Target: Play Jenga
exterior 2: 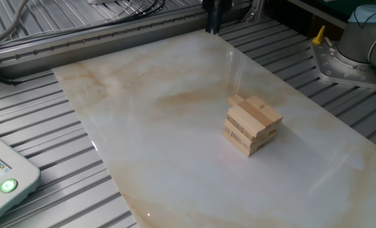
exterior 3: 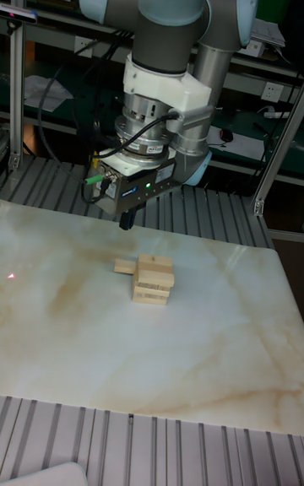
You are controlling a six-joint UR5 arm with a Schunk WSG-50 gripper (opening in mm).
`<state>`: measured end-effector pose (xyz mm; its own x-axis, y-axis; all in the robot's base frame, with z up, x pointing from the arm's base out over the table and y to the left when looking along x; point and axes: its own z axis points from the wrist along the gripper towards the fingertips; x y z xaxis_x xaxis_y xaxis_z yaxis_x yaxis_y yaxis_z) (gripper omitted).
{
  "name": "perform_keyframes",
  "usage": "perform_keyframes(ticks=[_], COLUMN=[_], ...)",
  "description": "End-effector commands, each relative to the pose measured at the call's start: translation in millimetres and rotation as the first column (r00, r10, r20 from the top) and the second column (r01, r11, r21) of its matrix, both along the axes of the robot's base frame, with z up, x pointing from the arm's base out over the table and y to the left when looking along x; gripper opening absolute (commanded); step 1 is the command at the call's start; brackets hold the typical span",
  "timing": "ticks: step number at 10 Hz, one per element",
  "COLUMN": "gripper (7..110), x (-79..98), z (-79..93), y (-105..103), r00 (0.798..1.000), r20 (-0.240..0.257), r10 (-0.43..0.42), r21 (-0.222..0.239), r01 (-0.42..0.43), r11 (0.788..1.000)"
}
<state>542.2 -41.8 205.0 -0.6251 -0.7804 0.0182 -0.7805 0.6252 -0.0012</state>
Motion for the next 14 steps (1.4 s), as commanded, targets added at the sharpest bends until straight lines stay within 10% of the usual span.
perform_keyframes(ticks=[1,10,14], gripper=[7,7,7], x=[4.2,-4.5,0.7], z=[4.5,4.9,-6.5], y=[-3,-12,-2], r00=[1.0,0.999,0.982], r20=[0.009,-0.023,-0.025], r10=[0.026,-0.046,0.19], r21=[0.003,-0.033,0.008], r01=[-0.026,0.045,-0.19], r11=[1.0,0.998,0.982])
